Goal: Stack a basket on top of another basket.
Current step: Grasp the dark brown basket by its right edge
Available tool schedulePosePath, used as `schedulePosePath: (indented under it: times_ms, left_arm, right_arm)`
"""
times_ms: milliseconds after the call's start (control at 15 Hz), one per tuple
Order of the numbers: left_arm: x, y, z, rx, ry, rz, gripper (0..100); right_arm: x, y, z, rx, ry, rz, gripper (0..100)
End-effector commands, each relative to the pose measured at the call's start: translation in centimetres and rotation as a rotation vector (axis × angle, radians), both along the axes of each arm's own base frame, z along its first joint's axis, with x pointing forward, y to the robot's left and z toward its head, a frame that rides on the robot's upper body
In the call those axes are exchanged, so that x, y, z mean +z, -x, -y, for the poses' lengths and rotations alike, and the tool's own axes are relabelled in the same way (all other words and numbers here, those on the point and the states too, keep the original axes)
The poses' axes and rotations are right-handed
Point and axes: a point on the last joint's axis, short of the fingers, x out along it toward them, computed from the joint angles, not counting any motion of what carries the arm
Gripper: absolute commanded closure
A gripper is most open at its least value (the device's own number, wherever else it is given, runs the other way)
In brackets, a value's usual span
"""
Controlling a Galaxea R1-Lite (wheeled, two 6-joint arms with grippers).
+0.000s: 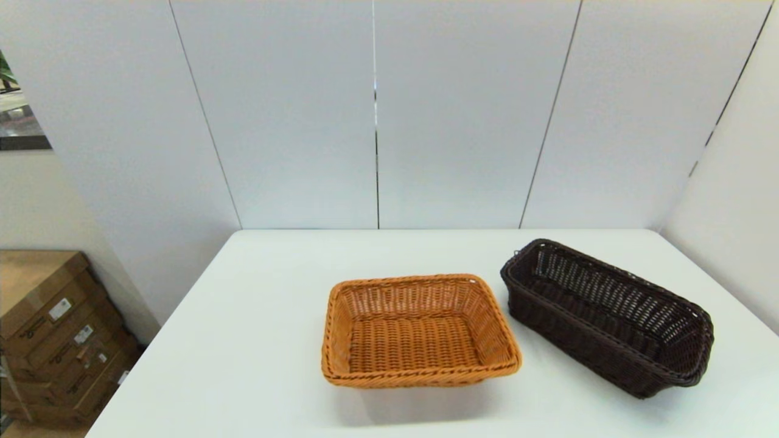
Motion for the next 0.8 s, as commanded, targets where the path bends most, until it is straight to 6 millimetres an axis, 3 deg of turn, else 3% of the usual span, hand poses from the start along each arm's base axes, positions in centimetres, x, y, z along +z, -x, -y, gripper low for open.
schedulePosePath:
  times_ms: [67,467,533,800]
  left_arm:
    - [-0.3,0.7,0.1,-0.032,0.004,0.075,0]
    - [-0.8,0.6,0.3,-0.135,0.223,0.058,0]
    - [-1.8,0.3,0.4,-0.161,0.214,0.025,0]
    - [-1.7,0.3,0.4,-0.157,0.241,0.036,0]
  right_arm:
    - [0.0,0.0,0.0,0.0,0.001,-0.002,0]
    - [0.0,0.0,0.0,0.0,0.001,-0.002,0]
    - [0.0,0.0,0.0,0.0,0.001,0.0,0]
    - [0.0,0.0,0.0,0.0,0.001,-0.002,0]
